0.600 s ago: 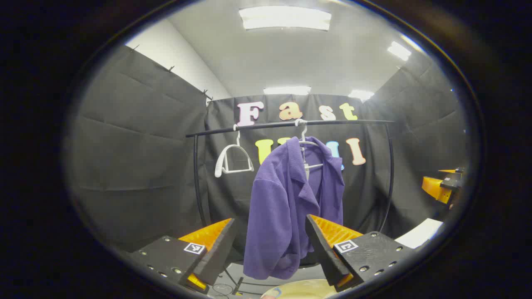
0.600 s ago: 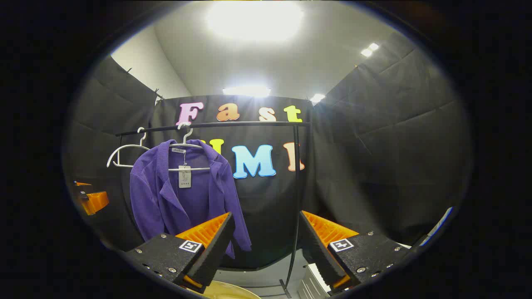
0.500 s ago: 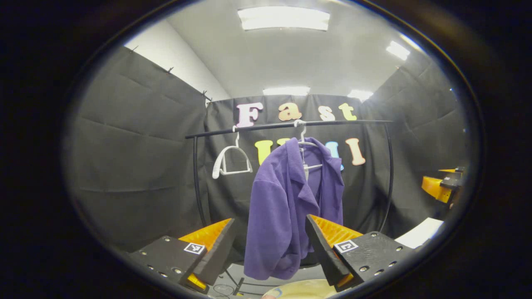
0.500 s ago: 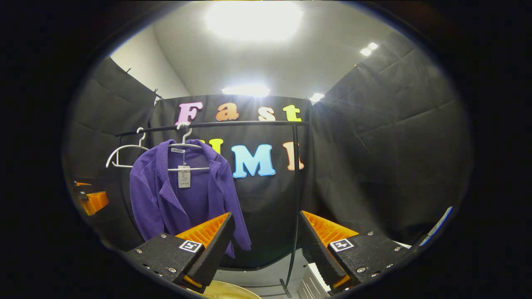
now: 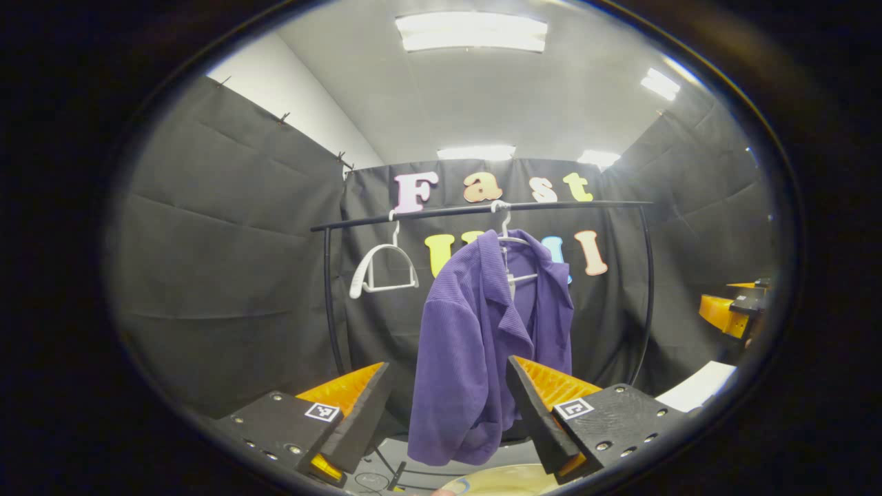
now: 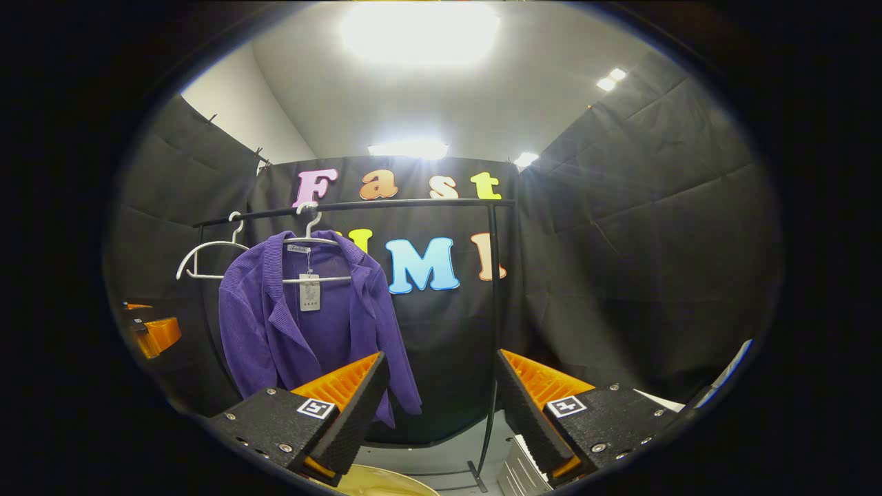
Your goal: Grasp the clothes on the hanger with both hands and then place them into the laundry hamper below.
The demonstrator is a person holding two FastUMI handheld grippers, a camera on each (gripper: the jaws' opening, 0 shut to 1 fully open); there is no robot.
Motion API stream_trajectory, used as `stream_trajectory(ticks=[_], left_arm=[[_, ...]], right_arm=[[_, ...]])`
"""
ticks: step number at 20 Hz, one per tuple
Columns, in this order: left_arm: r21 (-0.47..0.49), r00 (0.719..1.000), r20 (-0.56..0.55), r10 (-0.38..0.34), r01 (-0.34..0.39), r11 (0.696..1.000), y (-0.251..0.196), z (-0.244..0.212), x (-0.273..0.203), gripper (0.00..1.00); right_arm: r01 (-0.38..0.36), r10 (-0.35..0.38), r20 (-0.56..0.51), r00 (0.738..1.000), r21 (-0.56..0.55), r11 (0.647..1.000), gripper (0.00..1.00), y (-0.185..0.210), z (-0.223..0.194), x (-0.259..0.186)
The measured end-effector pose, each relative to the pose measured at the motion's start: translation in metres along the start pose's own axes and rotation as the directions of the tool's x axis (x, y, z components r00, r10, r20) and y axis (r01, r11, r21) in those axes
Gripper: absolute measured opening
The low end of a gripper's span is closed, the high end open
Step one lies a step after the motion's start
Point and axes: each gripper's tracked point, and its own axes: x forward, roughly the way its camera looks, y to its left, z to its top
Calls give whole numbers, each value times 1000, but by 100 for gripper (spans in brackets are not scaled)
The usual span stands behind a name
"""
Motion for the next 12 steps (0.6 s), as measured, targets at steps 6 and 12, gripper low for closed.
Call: stream_trajectory(ticks=[6, 12], left_arm=[[2, 1000, 7, 10, -10, 1000, -3, -1, -2, 100], [-9, 1000, 28, -2, 2, 1000, -7, 0, -4, 100]], right_arm=[[13, -13, 9, 1000, 3, 1000, 96, 0, 5, -4], [42, -42, 20, 999, -4, 999, 95, 1, 11, -12]])
